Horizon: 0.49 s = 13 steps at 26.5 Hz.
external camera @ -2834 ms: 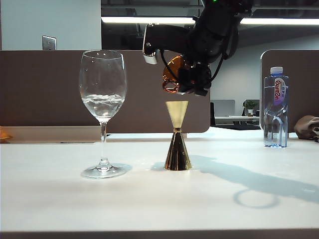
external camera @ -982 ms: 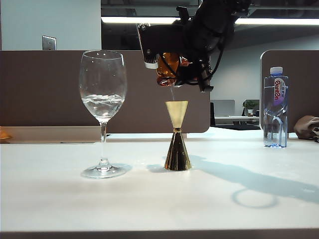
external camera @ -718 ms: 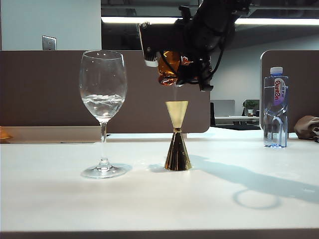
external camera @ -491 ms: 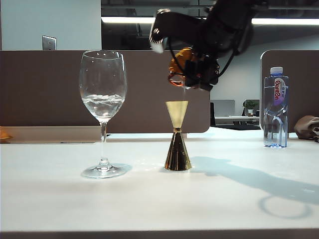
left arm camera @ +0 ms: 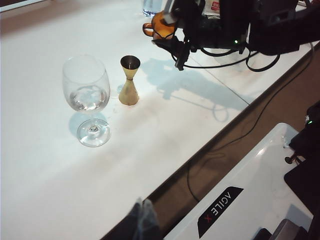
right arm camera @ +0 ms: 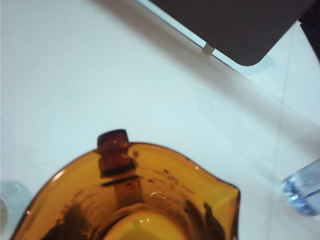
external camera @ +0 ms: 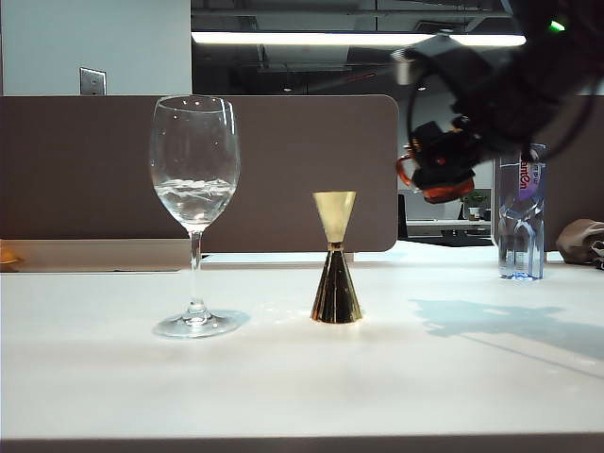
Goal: Pick up the small amber measuring cup and pour the water in it into the jigger, then pick up the jigger and pour the water in it into the wine glass.
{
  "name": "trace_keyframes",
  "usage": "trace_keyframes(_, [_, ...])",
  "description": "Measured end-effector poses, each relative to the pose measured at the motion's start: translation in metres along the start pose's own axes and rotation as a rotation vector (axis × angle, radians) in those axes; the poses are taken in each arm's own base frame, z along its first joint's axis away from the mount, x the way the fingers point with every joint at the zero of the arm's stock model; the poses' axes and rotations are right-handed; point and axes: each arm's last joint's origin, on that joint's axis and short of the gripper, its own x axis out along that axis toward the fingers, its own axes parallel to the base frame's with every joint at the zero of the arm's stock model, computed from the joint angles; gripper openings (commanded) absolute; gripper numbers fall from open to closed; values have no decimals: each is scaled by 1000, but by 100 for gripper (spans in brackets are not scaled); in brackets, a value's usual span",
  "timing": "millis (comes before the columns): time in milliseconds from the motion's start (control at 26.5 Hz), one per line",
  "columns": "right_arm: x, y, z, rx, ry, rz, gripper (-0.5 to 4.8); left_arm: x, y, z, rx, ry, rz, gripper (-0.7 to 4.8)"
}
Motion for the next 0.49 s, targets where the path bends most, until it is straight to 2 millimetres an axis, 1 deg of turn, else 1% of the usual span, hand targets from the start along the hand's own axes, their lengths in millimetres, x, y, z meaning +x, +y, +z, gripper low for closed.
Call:
trace_keyframes(151, [-5,-4,-30,160,-20,-14,-1,0,0,0,0,0,0,-2])
trace_keyframes(227, [-7,-3,-41,195,-19,-14,-1,0,0,0,0,0,0,-2])
trace_keyframes(340, [-10,-3,-57,237,-47,35,-1,0,0,0,0,0,0,-2])
trace_keyframes(416, [-10,1,-66,262,-38,53,-1,0,0,0,0,0,0,-2])
trace_keyframes(491, [-8,7,-79,275,-15,76,-1,0,0,0,0,0,0,-2])
